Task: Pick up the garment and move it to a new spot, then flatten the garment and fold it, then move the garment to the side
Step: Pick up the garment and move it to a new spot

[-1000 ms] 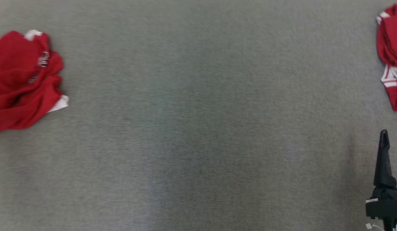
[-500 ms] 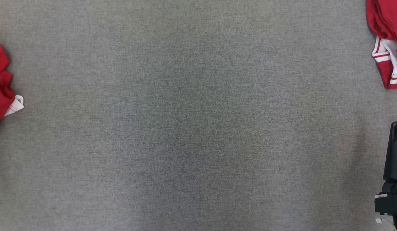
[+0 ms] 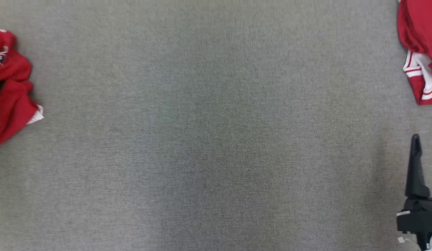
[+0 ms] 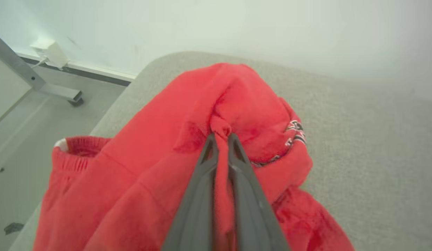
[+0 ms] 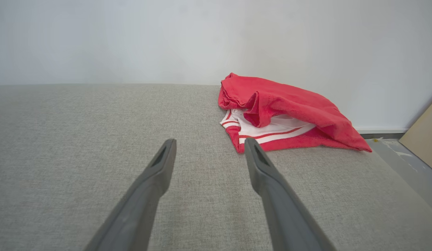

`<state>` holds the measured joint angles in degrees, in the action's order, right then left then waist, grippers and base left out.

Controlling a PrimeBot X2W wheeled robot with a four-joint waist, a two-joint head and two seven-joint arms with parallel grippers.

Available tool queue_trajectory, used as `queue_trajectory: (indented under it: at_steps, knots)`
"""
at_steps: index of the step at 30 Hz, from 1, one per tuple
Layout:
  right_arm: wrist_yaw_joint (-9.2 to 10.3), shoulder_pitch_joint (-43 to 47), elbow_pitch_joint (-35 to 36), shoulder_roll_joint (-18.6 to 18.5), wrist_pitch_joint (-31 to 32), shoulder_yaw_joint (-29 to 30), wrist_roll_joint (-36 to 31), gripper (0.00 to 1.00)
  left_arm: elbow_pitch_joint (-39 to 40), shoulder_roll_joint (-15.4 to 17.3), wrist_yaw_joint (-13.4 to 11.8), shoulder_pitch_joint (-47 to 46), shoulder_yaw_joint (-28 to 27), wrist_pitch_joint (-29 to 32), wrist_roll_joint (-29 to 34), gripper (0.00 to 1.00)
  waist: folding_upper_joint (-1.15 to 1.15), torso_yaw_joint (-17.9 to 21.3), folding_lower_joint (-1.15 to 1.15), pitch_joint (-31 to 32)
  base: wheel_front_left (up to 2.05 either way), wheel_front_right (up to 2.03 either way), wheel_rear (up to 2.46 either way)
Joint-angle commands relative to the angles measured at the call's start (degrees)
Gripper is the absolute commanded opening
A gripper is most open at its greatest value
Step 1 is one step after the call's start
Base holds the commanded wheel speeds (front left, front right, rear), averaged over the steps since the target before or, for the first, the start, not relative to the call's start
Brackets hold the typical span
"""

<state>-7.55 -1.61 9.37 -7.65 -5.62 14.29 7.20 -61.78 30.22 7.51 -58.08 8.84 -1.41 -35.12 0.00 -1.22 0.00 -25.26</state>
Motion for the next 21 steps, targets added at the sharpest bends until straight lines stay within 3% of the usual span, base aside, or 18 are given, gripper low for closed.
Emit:
queue_trajectory:
  at_steps: [1,12,17,21]
  knots:
    - [0.11,-0.36,-1.07,0.34,-0.63,-0.70,0.43,1.00,1.58,1.33,-0.06,-1.74,1.17,-1.88,0.38,0.00,0.00,-0.88,0.00,2.57,0.00,0.00,0.00]
    - [0.11,0.19,-8.24,2.24,-4.17,-4.74,1.72,1.00,13.13,1.08,-0.06,-9.07,9.87,-5.80,0.82,0.00,0.00,0.85,0.00,11.45,0.00,0.00,0.00]
    - [0.11,-0.11,-11.83,3.18,-5.61,-7.54,2.56,1.00,20.44,0.27,-0.06,-11.49,13.97,-4.08,-0.61,0.00,0.00,4.39,0.00,14.99,0.00,0.00,0.00]
    - [0.11,-1.50,-14.32,3.78,-6.65,-10.18,3.37,1.00,25.28,-2.44,-0.06,-11.83,16.35,-2.87,-2.09,0.00,0.00,7.71,0.00,16.71,0.00,0.00,0.00]
